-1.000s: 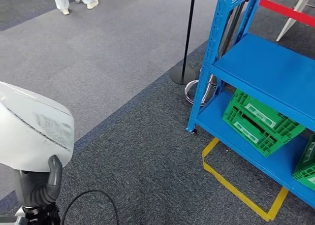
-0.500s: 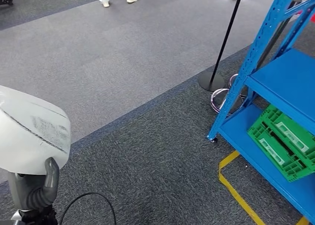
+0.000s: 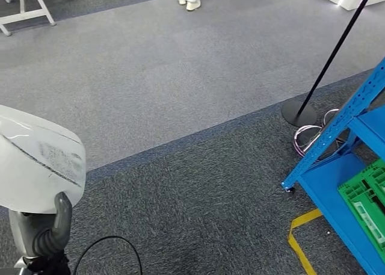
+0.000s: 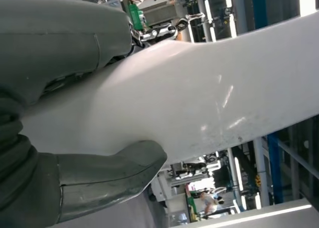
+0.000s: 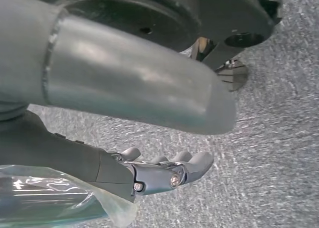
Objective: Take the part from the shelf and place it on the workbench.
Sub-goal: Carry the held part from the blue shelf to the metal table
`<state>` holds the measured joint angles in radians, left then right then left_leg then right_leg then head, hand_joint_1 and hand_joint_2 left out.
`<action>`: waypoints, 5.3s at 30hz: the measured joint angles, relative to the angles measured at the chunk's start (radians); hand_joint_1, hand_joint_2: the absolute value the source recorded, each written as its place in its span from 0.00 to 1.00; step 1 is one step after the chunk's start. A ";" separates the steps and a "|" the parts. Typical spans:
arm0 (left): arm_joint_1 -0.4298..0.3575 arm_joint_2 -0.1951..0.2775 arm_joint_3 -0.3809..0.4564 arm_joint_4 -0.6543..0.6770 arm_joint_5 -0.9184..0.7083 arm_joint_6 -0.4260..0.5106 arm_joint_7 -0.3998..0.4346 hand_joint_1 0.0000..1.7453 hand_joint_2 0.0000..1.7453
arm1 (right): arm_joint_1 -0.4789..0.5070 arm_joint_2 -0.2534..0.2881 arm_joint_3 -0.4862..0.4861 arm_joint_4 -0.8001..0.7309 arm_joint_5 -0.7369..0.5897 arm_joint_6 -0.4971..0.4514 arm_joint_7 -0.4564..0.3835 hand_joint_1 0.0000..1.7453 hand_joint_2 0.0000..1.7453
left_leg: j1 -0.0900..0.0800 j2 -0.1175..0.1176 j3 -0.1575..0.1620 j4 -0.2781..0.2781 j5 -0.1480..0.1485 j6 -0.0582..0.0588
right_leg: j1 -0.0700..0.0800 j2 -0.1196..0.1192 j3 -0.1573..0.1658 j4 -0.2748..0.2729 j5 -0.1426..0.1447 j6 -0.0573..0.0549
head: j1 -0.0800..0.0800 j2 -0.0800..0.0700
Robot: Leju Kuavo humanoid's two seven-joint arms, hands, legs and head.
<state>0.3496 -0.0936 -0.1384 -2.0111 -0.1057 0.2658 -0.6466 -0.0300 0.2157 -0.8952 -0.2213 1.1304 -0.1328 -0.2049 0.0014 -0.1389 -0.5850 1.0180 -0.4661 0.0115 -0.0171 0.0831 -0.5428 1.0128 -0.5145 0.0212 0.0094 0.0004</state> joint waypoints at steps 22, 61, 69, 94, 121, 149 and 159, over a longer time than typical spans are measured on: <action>0.011 0.009 0.018 -0.016 0.002 -0.001 -0.002 1.00 1.00 | 0.002 -0.006 0.008 0.000 0.021 0.024 -0.010 0.00 0.00 | -0.003 0.114 0.017 -0.006 -0.010 0.024 | 0.006 -0.091 -0.104 0.264 -0.153 0.019 | 0.000 0.000; -0.001 0.017 0.028 -0.038 0.020 -0.054 -0.003 1.00 1.00 | -0.004 -0.007 0.084 0.008 0.112 -0.010 -0.026 0.00 0.00 | -0.005 0.037 0.004 0.005 -0.003 0.012 | 0.000 -0.001 -0.009 0.014 -0.001 0.012 | 0.001 0.000; -0.015 0.016 0.029 -0.037 0.025 -0.056 -0.003 1.00 1.00 | -0.002 -0.007 0.089 0.008 0.114 -0.014 0.006 0.00 0.00 | 0.002 0.118 -0.106 0.226 -0.115 -0.030 | 0.001 -0.097 0.008 -0.009 0.001 -0.025 | -0.012 0.000; -0.007 0.008 0.033 -0.034 0.027 -0.033 -0.030 1.00 1.00 | -0.004 -0.012 0.090 0.009 0.115 -0.008 0.005 0.00 0.00 | 0.008 0.005 0.004 -0.002 -0.003 -0.014 | 0.001 -0.009 -0.005 -0.001 0.005 -0.001 | -0.002 0.000; -0.007 0.000 0.055 -0.031 0.050 -0.021 -0.032 1.00 1.00 | -0.007 -0.011 0.094 0.010 0.135 0.004 0.012 0.00 0.00 | 0.001 0.046 0.015 -0.002 -0.008 0.012 | 0.000 -0.022 -0.031 0.043 0.001 0.015 | -0.003 0.000; 0.021 -0.034 0.149 -0.034 0.078 -0.084 -0.034 1.00 1.00 | -0.017 0.009 0.120 0.016 0.113 -0.033 0.011 0.00 0.00 | 0.001 0.080 0.010 -0.002 -0.002 0.022 | 0.006 -0.076 -0.093 0.209 -0.083 0.017 | -0.003 0.000; 0.017 -0.037 0.155 -0.035 0.082 -0.085 -0.034 1.00 1.00 | -0.019 0.010 0.113 0.017 0.107 -0.031 0.002 0.00 0.00 | 0.002 0.095 -0.055 0.121 -0.068 -0.027 | -0.002 -0.067 0.008 -0.004 -0.002 -0.022 | -0.015 0.000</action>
<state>0.3666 -0.1309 0.0165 -2.0461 -0.0233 0.1812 -0.6803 -0.0487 0.2255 -0.7821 -0.2045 1.2372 -0.1640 -0.2027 0.0036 -0.0435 -0.6398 1.1386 -0.5337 -0.0158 -0.0187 0.0162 -0.5346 1.0089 -0.5163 -0.0010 -0.0056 0.0004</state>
